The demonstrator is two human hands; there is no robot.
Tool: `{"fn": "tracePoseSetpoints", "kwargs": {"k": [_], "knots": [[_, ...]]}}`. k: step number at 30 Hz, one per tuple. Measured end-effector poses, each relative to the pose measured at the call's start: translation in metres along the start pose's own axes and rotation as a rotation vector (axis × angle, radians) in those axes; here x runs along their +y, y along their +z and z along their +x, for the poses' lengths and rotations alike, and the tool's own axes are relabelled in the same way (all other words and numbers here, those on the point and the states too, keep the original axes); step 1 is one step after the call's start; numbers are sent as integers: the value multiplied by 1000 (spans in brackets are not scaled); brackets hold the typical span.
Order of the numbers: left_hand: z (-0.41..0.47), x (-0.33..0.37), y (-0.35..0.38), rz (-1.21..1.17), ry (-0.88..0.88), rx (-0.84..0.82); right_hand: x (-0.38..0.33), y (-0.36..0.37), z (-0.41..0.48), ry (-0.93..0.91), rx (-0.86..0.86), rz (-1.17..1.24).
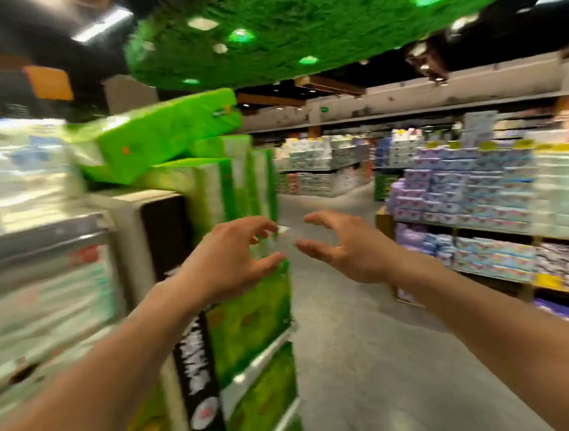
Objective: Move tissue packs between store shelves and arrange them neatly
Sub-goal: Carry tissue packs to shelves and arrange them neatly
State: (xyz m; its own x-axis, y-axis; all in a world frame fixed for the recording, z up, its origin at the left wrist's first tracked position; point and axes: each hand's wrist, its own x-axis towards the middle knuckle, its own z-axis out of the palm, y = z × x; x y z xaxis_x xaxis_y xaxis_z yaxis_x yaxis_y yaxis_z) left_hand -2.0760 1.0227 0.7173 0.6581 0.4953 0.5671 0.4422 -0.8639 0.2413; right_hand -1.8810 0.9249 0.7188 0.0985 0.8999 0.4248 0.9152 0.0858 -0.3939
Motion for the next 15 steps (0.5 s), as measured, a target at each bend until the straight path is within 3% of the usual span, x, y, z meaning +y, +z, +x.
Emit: {"fn": "tracePoseSetpoints", "kwargs": {"k": [10, 15], "knots": [[82, 243, 238, -222, 214, -265, 246, -128, -201, 473, -57, -197], [129, 335, 343, -196, 407, -382, 353, -170, -278, 647, -47, -368]]}}
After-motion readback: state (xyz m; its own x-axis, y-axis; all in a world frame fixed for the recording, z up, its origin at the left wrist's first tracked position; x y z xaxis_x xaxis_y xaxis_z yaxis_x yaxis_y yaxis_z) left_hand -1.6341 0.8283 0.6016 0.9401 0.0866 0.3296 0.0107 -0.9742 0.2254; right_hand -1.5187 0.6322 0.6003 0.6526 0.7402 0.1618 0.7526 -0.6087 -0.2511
